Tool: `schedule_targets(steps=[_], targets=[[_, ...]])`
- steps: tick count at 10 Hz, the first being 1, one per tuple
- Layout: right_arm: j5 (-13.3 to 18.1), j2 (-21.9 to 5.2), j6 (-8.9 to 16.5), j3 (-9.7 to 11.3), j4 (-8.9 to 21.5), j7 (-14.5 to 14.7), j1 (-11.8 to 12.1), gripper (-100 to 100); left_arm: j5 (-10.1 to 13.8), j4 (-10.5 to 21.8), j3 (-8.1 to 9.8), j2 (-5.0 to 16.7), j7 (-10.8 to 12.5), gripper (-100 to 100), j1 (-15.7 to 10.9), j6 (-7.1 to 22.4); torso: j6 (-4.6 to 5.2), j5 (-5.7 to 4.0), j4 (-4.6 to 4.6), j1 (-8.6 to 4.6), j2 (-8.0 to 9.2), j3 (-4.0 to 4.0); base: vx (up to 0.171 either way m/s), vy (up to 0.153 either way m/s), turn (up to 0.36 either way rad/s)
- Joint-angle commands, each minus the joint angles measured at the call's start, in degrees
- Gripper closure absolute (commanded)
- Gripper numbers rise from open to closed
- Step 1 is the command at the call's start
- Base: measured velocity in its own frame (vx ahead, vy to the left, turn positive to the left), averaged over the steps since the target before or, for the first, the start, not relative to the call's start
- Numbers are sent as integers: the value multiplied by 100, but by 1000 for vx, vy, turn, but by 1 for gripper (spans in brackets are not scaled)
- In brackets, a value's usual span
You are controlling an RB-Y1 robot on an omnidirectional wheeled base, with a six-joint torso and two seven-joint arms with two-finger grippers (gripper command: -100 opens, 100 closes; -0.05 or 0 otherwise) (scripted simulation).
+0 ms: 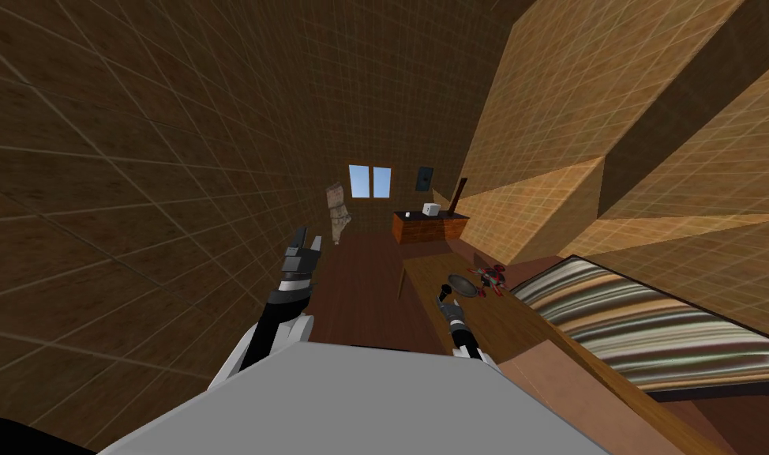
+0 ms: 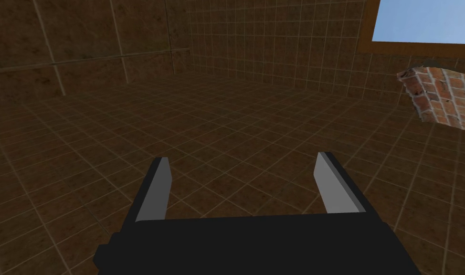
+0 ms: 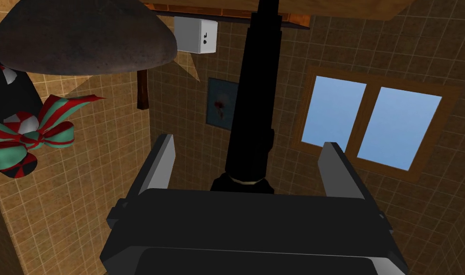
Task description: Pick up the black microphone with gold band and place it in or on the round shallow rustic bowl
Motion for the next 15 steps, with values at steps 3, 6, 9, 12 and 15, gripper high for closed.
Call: schedule_targets(steps=[3, 6, 9, 12, 15], targets=[[-11, -14, -20, 4, 160, 135, -70, 0, 0, 0, 0, 0, 0, 0, 0, 0, 1, 1, 0, 3, -1, 0, -3, -7, 28], [486, 93, -143, -19, 3, -116, 30, -100, 0, 0, 0, 0, 0, 0, 1, 0, 1, 1, -8, 5, -36, -21, 84, -6, -186], [983, 201, -266, -42, -152, -364, 130, -100, 0, 0, 0, 0, 0, 0, 1, 0, 0, 0, -8, 4, -37, -22, 80, -5, -185], [1480, 309, -388, -65, -308, -612, 229, -100, 0, 0, 0, 0, 0, 0, 1, 0, -1, 2, -8, 8, -37, -22, 81, 5, -172], [1976, 416, -511, -89, -463, -860, 329, -100, 0, 0, 0, 0, 0, 0, 1, 0, -1, 1, -7, 4, -34, -20, 74, 1, -183]])
